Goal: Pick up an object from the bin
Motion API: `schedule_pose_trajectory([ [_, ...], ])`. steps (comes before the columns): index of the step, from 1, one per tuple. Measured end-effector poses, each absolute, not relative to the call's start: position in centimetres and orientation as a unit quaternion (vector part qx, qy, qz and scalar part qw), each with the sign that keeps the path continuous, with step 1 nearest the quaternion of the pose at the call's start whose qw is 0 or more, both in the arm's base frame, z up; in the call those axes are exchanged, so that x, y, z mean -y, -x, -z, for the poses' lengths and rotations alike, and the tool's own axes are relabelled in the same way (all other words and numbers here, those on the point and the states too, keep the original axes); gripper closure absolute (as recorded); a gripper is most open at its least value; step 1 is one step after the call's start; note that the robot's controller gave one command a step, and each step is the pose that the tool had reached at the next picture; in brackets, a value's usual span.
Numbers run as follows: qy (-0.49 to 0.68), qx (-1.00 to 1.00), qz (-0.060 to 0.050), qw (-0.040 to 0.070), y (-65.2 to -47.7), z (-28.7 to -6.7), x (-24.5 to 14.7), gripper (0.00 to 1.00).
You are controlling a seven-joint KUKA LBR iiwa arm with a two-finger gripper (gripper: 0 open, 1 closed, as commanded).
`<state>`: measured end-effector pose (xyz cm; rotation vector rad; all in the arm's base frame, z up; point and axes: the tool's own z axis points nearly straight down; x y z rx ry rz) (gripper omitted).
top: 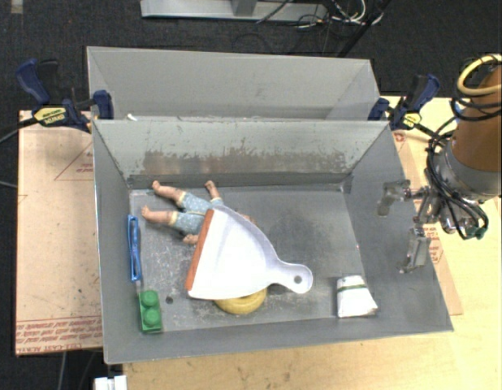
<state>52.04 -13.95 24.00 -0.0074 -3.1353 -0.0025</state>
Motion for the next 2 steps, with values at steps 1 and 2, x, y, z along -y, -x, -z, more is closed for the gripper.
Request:
schedule_pose_trajectory([
  [1, 0.0, 1.0, 0.0, -0.001, -52.2, -24.5, 13.9, 0.0],
  [2, -0.029, 1.0, -0.001, -0.004, -51.3, -22.4, 13.0, 0.0],
])
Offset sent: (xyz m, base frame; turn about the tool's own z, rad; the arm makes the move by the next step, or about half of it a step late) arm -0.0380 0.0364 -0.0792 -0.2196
